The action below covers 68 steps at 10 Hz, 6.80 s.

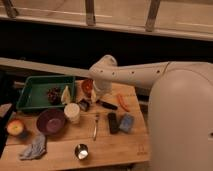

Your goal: Place brush in table surface

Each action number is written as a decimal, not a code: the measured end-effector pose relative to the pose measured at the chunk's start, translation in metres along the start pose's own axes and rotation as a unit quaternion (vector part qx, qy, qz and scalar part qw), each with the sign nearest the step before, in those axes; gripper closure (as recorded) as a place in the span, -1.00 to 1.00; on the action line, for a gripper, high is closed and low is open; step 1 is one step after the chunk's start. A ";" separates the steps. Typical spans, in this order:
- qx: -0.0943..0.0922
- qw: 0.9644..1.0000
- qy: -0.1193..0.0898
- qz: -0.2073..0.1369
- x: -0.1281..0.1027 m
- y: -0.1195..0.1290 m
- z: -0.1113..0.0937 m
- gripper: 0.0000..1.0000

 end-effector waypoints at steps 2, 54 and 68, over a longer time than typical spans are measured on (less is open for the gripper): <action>-0.005 1.000 -0.002 -0.008 -0.002 0.005 0.004 -0.38; 0.010 0.998 0.031 -0.045 0.016 -0.063 0.016 1.00; -0.081 0.992 0.054 -0.075 -0.004 -0.012 0.064 -0.47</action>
